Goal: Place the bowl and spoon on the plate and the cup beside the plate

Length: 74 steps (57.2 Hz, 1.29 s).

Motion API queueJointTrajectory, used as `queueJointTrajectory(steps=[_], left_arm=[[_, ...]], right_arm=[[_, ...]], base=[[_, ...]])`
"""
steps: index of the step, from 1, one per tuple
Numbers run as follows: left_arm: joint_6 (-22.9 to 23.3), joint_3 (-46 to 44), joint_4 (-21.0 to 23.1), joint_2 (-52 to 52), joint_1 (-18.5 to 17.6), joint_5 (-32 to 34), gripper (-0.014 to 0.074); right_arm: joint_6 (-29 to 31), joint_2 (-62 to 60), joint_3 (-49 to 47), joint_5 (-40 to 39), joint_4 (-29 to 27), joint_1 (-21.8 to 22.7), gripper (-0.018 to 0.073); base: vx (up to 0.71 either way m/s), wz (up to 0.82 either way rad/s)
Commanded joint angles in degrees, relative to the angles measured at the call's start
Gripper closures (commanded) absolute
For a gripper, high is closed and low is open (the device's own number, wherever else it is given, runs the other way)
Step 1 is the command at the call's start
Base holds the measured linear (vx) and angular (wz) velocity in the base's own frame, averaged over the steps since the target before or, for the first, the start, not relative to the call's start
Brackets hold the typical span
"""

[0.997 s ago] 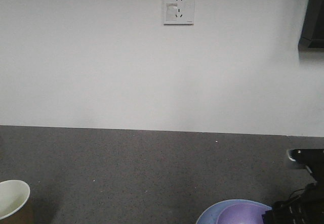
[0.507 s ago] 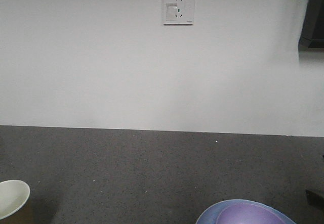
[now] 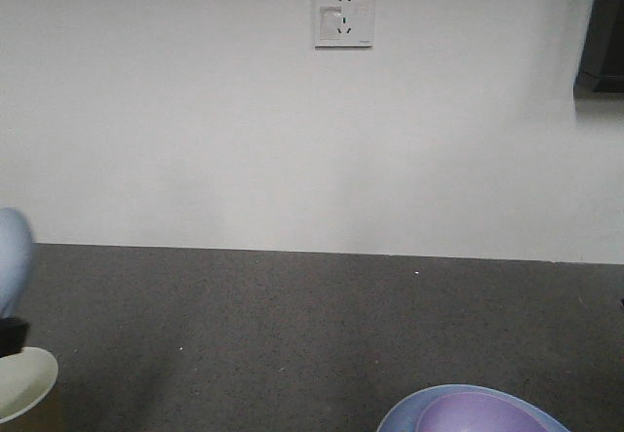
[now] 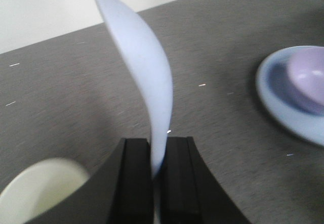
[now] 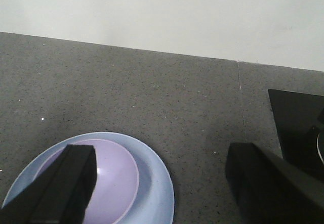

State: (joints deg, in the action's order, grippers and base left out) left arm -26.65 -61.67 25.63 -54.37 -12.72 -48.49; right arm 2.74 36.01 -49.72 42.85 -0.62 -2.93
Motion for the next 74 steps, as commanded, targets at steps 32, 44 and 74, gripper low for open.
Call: queueJointTrajectory(steps=[32, 44, 74], left_arm=[[1.85, -32.86, 5.38, -43.13, -28.53, -1.57, 0.0596], [4.59, -41.65, 5.38, -51.93, -32.87, -5.01, 0.0594], [6.39, -51.54, 4.94, -61.06, -35.06, -9.42, 0.0297]], right_arm=[[-0.05, 0.16, -2.05, -4.23, 3.17, -0.05, -0.0025], [-0.05, 0.16, -2.05, -4.23, 3.17, -0.05, -0.0025], [-0.24, 0.16, -2.05, -4.17, 3.17, -0.05, -0.0025]], base=[[0.00, 0.00], [0.00, 0.00], [0.00, 0.00]])
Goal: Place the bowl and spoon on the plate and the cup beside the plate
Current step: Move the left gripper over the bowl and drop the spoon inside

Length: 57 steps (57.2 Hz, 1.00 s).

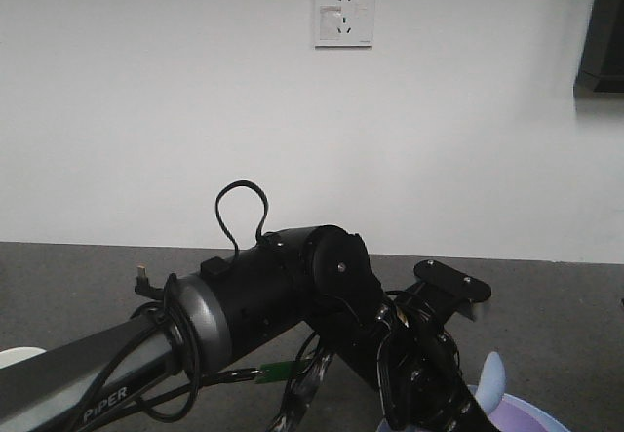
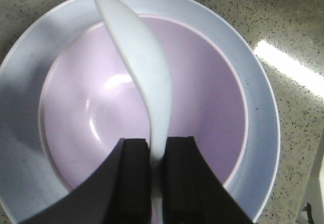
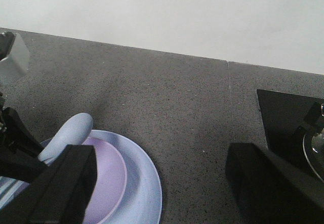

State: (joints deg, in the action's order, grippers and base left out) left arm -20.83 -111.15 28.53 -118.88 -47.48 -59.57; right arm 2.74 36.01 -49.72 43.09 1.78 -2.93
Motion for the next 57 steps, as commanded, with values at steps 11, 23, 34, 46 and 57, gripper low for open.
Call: queueJointTrajectory(steps=[11, 23, 34, 46, 57], left_arm=[[0.57, -2.06, 2.05, 3.45, -0.24, 1.65, 0.0139], [0.46, -3.38, 2.00, 3.45, -0.24, 0.78, 0.0100], [0.53, -11.33, -0.20, 3.45, -0.24, -3.58, 0.0101], [7.33, -21.42, -10.36, 3.59, -0.24, -10.11, 0.0117], [13.50, -23.38, -26.03, 6.23, -0.24, -12.27, 0.0156]], right_arm=[[-0.24, 0.16, -2.05, -4.41, 0.76, -0.05, -0.0025], [-0.24, 0.16, -2.05, -4.41, 0.76, -0.05, -0.0025], [-0.23, 0.16, -2.05, -4.22, 0.76, -0.05, -0.0025], [-0.23, 0.16, -1.78, -3.97, 0.76, -0.12, -0.0025], [-0.23, 0.16, -1.78, -3.91, 0.76, -0.12, -0.0025]], base=[[0.00, 0.00], [0.00, 0.00], [0.00, 0.00], [0.00, 0.00], [0.00, 0.00]])
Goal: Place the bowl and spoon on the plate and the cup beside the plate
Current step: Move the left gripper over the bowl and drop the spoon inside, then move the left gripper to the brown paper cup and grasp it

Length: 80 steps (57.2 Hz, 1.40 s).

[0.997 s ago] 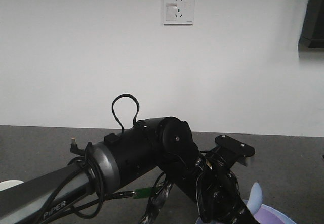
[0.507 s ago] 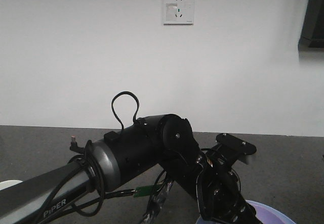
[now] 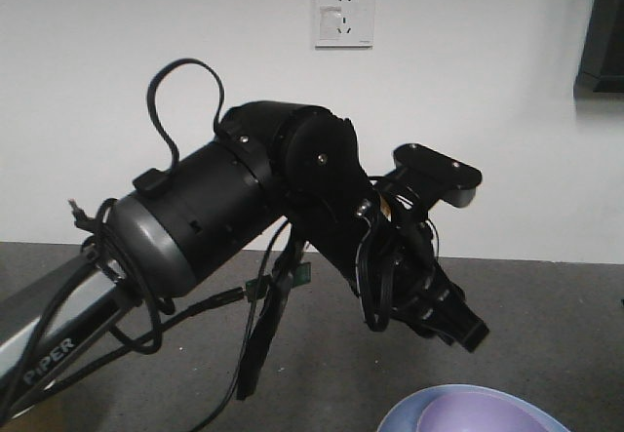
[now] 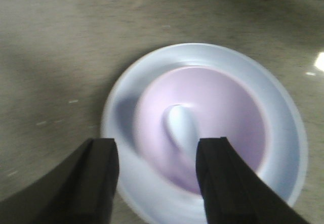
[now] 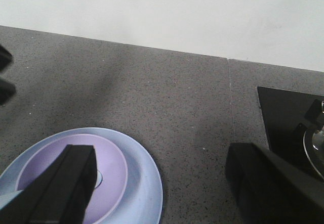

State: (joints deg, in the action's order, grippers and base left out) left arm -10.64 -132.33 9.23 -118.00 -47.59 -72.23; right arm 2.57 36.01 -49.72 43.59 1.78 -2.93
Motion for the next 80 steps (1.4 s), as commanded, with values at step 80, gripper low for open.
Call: queueJointTrajectory(steps=[80], left_arm=[[9.39, 51.51, -23.16, 44.16, 24.07, 2.03, 0.0185]], right_arm=[[-0.06, 0.77, -1.78, -4.28, 0.71, -0.12, -0.0025]], base=[[0.00, 0.00]])
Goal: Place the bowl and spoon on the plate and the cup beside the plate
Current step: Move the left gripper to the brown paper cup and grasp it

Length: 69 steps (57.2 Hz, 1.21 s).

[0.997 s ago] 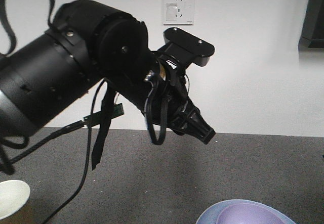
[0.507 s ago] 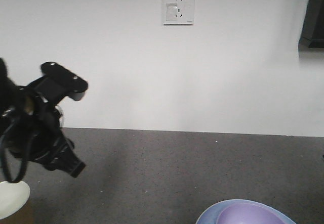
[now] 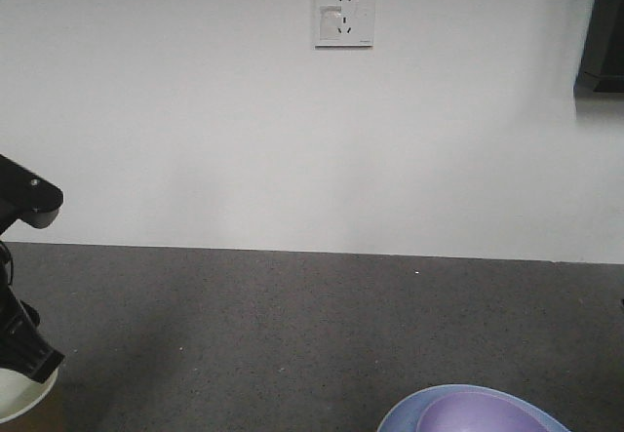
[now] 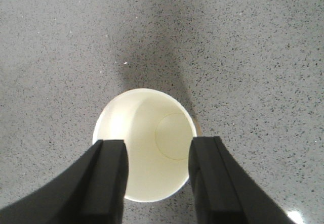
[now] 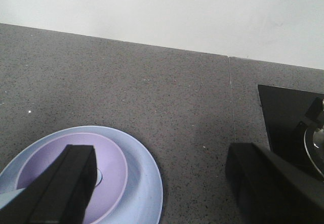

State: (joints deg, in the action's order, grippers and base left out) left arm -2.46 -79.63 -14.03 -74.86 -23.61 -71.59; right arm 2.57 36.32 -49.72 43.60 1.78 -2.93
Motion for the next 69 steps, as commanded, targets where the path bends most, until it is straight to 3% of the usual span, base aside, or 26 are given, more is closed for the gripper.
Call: queueJointTrajectory(steps=[1, 12, 59, 63, 69], left_arm=[[1.20, -1.19, 0.67, 0.82, 0.09, 1.33, 0.0185], [1.24, 1.10, 4.59, -0.38, 0.09, 2.06, 0.0185], [3.69, 5.28, 1.95, -8.27, 0.09, 4.88, 0.0189], [3.69, 5.28, 1.95, -8.68, 0.09, 4.90, 0.0215], [3.69, 5.49, 1.30, -8.82, 0.09, 5.49, 0.0329]], right_arm=[[-0.06, 0.47, -1.78, -4.22, 0.71, -0.12, -0.0025], [-0.06, 0.47, -1.78, -3.90, 0.71, -0.12, -0.0025], [-0.06, 0.47, -1.78, -3.65, 0.30, -0.12, -0.0025], [-0.06, 0.47, -1.78, -3.65, 0.30, -0.12, -0.0025], [-0.06, 0.47, -1.78, -3.65, 0.30, -0.12, -0.0025]], base=[[0.00, 0.00], [0.00, 0.00], [0.00, 0.00], [0.00, 0.00], [0.00, 0.00]])
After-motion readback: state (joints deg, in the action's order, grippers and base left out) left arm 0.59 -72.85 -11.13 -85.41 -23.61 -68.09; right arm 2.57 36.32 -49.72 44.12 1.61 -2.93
